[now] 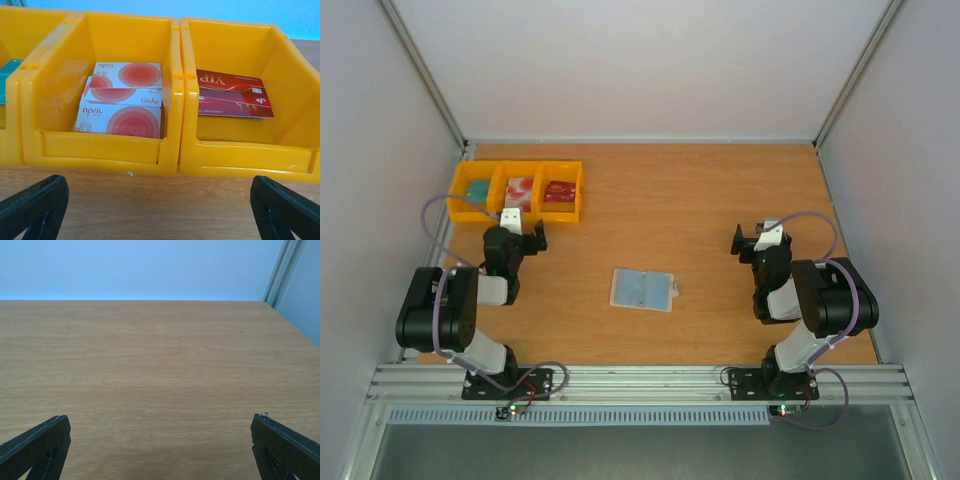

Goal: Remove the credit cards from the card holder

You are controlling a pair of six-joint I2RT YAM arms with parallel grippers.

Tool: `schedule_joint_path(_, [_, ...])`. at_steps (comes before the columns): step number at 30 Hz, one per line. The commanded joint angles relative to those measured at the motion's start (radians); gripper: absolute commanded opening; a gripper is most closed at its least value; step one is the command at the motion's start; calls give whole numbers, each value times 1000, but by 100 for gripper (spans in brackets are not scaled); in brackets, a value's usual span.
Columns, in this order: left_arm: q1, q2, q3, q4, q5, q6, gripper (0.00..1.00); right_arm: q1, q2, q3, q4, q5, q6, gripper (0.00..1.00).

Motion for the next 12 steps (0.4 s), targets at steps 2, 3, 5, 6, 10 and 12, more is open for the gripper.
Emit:
schedule_joint_path(2, [-1,4,28,72,-32,-1,99,1,8,-8,93,39,3,98])
schedule_joint_path(3, [-1,5,33,62,-25,1,99,1,8,-7,93,39,2,98])
schedule_joint_path(5, [-1,7,44,41,-14,8,99,2,8,-8,93,31,-1,98])
schedule_joint_path(6, [-1,8,52,27,-14,9,99,2,9,-6,92,29,-1,98])
schedule_joint_path(10, [-1,8,57,18,14,19,99,2,7,0,80,46,4,98])
schedule_joint_path(12, [-1,7,57,17,14,20,99,1,3,3,71,49,6,98])
